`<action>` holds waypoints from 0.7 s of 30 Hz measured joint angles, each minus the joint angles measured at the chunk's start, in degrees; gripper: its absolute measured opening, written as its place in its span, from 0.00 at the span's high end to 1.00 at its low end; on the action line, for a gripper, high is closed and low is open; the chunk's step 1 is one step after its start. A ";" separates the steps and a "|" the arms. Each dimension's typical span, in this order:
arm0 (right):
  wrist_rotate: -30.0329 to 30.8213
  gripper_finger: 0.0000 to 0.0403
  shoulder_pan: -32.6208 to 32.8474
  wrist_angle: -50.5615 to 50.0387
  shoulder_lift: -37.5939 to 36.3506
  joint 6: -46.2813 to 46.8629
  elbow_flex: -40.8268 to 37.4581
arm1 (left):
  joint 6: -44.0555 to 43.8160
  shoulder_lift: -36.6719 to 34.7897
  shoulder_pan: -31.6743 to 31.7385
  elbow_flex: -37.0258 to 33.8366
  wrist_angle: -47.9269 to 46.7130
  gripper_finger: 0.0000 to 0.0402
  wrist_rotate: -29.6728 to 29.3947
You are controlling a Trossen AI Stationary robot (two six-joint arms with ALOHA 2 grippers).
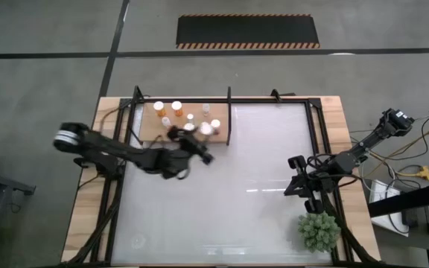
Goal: Pick and place medicine bottles onto shelf by color
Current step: Put the large yellow pill bottle on the shelf
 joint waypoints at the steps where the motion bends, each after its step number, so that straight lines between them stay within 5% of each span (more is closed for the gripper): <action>1: 0.02 0.98 0.00 0.05 0.04 -0.04 0.00 | -2.59 -2.79 -0.52 -3.22 -0.13 0.57 -3.18; 11: 0.02 0.98 -0.02 0.07 0.04 -0.56 0.00 | -13.77 -21.02 -4.80 -24.76 0.50 0.57 -26.98; 21: 0.06 0.98 -0.02 -0.11 0.11 -0.76 0.00 | -24.86 -23.32 -3.84 -33.16 0.83 0.57 -27.56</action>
